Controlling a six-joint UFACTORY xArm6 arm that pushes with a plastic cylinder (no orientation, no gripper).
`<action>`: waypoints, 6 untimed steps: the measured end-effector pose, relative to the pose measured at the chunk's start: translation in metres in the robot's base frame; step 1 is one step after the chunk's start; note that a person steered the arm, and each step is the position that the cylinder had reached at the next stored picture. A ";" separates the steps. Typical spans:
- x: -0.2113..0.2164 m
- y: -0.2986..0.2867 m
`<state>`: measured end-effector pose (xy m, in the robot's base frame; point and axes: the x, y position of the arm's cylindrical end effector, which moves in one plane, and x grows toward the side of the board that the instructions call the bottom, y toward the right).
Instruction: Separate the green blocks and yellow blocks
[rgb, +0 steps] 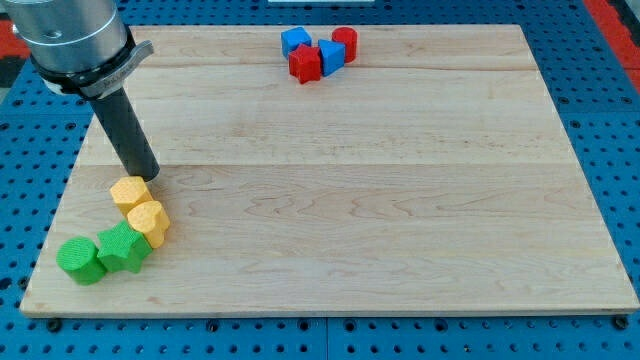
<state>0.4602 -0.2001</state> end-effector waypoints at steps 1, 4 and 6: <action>0.000 0.000; 0.012 -0.104; 0.133 -0.096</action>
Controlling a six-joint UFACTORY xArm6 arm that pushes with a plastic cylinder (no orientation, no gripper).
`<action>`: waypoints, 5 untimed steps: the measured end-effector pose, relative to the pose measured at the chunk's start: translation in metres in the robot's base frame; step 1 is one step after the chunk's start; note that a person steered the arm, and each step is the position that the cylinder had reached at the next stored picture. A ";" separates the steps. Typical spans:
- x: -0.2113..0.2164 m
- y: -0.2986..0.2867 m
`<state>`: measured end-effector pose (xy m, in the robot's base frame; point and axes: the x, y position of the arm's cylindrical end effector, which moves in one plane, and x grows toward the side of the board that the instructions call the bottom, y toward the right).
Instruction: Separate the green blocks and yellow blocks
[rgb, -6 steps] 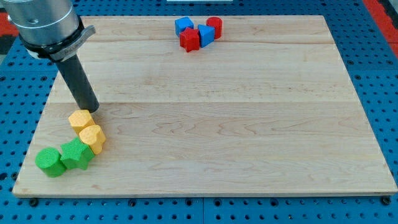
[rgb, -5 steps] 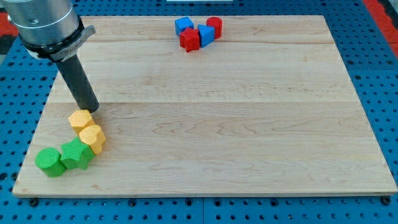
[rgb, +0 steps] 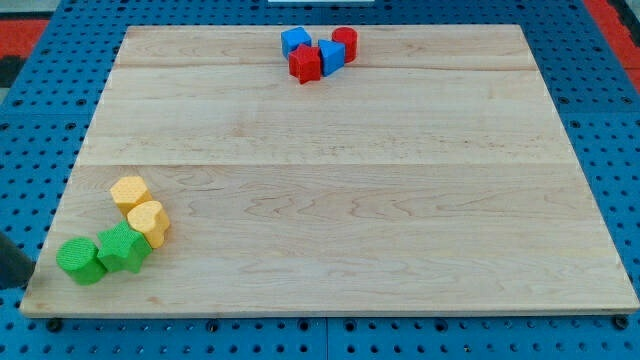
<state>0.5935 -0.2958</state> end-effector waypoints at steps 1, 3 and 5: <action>-0.006 0.050; -0.022 0.153; -0.078 0.175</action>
